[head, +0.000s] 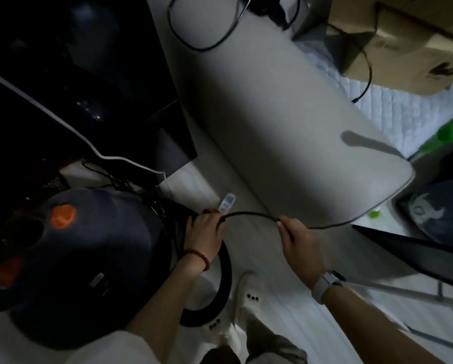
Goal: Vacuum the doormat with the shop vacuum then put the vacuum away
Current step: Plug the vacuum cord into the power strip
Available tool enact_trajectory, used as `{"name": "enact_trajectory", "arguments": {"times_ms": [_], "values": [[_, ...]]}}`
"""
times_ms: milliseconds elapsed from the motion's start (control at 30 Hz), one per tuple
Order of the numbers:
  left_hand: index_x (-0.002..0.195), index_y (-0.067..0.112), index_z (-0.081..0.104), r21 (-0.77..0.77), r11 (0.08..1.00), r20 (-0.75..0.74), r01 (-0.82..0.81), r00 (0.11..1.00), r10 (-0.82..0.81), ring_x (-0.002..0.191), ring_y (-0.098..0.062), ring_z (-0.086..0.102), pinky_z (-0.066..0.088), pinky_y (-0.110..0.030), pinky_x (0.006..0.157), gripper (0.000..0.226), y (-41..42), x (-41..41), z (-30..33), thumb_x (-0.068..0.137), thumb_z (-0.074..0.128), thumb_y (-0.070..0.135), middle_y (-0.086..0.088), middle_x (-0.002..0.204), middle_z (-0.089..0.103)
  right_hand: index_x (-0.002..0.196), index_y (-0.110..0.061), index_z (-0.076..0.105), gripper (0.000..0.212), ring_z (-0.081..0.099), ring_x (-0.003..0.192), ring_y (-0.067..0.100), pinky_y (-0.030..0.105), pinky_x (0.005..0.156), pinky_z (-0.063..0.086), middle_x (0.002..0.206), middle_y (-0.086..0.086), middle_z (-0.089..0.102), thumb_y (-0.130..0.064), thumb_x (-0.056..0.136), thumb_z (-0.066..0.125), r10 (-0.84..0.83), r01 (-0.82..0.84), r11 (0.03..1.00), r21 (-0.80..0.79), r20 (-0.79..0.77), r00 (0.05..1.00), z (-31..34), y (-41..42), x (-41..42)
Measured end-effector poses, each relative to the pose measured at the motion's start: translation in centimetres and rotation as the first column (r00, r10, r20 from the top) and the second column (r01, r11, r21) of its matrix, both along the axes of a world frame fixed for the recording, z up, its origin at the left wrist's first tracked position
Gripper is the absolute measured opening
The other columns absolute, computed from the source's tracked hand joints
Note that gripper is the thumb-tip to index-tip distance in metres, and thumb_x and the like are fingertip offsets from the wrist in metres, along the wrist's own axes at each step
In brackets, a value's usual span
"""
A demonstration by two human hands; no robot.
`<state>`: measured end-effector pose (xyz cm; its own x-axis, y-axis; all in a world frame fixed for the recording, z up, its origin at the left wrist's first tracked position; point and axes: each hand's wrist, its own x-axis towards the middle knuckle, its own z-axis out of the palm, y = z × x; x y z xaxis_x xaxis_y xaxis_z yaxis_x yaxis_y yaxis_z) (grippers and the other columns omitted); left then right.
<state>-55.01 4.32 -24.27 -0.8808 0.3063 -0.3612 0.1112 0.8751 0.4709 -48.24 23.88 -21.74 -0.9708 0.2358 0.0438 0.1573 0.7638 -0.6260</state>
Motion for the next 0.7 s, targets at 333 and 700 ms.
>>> {"name": "enact_trajectory", "arguments": {"times_ms": [333, 700], "values": [[0.140, 0.033, 0.031, -0.437, 0.891, 0.247, 0.124, 0.969, -0.014, 0.143, -0.020, 0.014, -0.016, -0.054, 0.110, 0.041, -4.0, 4.1, -10.9, 0.100, 0.024, 0.030, 0.009, 0.154, 0.022, 0.092, 0.000, 0.063, 0.021, 0.046, 0.059, 0.007, 0.015, 0.058, 0.030, 0.068, -0.007, 0.053, -0.011, 0.093, 0.046, -0.097, 0.122, 0.972, -0.201, 0.128, 0.987, -9.0, -3.7, 0.7], [0.084, 0.010, 0.073, -0.451, 0.840, 0.088, 0.301, 0.952, -0.294, 0.096, -0.041, 0.064, -0.014, -0.029, 0.115, 0.027, -10.8, 13.7, -11.6, 0.059, 0.066, 0.003, -0.013, 0.098, 0.070, 0.109, -0.005, 0.066, 0.036, 0.063, 0.077, 0.032, 0.045, 0.068, 0.052, 0.089, 0.016, 0.067, -0.027, 0.092, 0.042, 0.218, -0.186, 0.971, -0.147, 0.244, 0.945, -10.2, -6.1, 4.6]]}}
